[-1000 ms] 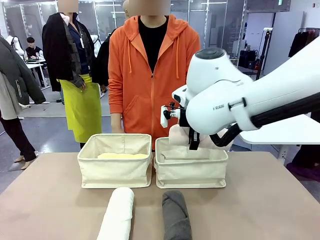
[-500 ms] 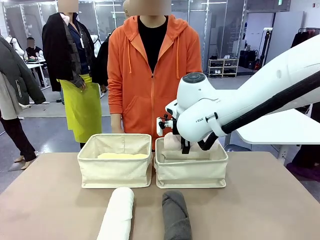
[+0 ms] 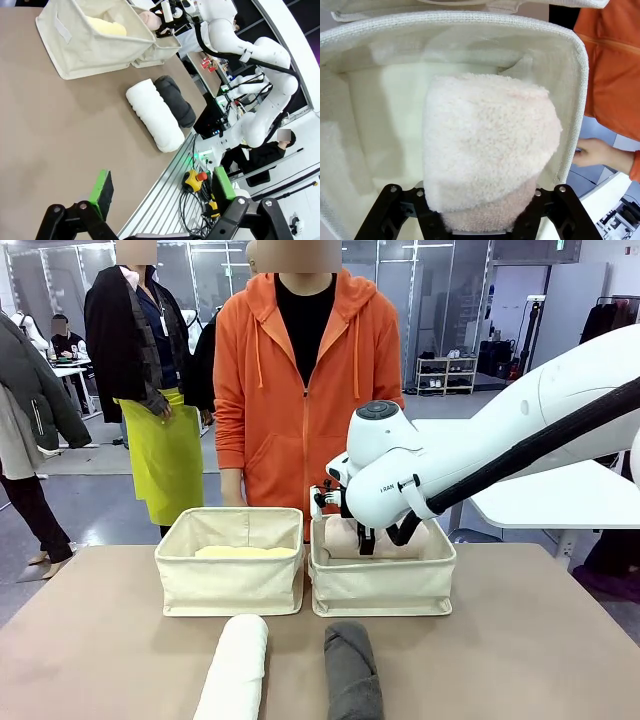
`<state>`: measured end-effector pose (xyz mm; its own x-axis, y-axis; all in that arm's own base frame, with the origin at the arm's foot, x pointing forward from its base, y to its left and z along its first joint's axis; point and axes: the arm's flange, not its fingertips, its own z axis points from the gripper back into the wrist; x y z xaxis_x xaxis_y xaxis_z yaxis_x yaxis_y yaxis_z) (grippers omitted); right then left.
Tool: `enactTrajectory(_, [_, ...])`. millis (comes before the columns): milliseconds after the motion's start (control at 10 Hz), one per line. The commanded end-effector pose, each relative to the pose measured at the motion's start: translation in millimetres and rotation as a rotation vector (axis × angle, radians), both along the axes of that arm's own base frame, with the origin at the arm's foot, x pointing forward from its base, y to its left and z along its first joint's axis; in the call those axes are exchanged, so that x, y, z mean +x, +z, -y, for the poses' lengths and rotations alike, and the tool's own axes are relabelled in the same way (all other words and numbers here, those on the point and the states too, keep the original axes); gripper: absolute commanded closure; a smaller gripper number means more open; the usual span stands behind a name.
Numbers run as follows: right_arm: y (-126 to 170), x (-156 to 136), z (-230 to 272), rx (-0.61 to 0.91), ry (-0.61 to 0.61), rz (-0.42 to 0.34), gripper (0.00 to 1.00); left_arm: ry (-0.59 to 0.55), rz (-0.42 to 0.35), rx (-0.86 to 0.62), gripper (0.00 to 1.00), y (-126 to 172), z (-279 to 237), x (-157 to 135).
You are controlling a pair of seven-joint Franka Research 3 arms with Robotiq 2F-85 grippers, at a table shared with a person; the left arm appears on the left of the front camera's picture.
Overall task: Divide the towels into two baskets.
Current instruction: Pick up one hotel-folded towel from the bottom of the table and place it in the Fabric basket indicated by the person.
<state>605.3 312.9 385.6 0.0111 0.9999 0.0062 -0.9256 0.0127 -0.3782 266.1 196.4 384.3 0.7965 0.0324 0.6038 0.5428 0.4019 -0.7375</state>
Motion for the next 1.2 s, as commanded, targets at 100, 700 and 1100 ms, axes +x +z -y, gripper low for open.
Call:
enactTrajectory(100, [6.1,3.3,0.6,-0.03,0.005,0.004,0.13,0.004,0.009,-0.006,0.0,1.5,-2.1,-0.9])
enactTrajectory(700, [2.8,2.0,0.8,-0.034,0.007,0.005,0.0,0.004,0.009,-0.006,0.0,1.5,-2.1,-0.9])
enactTrajectory(1100, [2.8,2.0,0.8,-0.034,0.007,0.005,0.0,0.004,0.009,-0.006,0.0,1.5,-2.1,-0.9])
